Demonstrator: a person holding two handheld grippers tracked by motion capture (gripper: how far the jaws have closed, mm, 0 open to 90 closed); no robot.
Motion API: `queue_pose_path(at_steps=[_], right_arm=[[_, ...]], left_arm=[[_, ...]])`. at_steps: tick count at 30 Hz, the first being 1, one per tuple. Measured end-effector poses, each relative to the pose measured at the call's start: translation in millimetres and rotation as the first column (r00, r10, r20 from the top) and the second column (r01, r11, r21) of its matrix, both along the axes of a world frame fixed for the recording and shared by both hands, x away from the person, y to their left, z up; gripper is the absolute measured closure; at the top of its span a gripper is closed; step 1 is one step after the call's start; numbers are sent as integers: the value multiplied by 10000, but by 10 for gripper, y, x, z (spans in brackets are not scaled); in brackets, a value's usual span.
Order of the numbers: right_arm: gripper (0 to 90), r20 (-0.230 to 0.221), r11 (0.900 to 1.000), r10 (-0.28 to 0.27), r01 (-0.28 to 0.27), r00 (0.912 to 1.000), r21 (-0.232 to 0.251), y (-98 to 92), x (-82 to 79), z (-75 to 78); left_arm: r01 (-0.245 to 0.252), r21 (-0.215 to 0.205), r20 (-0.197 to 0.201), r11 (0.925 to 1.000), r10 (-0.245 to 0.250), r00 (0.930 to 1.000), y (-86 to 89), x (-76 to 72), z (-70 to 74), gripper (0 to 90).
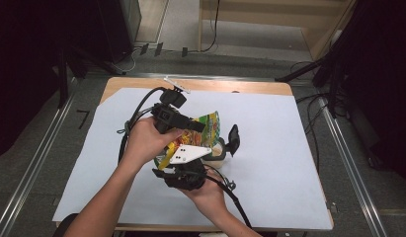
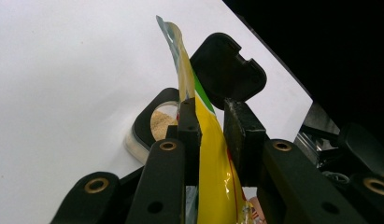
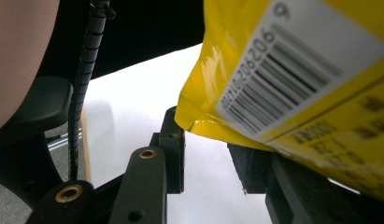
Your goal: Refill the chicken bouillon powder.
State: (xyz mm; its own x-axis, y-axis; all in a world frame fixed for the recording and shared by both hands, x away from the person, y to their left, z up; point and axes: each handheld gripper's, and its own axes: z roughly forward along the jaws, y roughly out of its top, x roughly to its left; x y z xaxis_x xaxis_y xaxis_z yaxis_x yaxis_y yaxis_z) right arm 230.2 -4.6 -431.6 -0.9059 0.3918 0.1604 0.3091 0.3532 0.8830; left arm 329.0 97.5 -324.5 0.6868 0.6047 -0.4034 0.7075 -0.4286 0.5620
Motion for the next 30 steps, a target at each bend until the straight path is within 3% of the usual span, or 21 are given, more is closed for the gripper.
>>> queue_pose_path(at_steps=[10,19,30], right_arm=[[688,108,10000,-27,28,9999,-96,0,-3,-9],[659,211,10000,39,-37,9998,-88,12,-14,-58],[643,686,9998,197,-190,9975,-109,14,-17,-154]], left_arm=[[3,-38,-148,10000,-4,9999,5,17,-18,777],[113,199,-311,9997,-107,9995,3,14,-41,774],[338,286,-508,9990,-323,9982,-2,10,-60,775]])
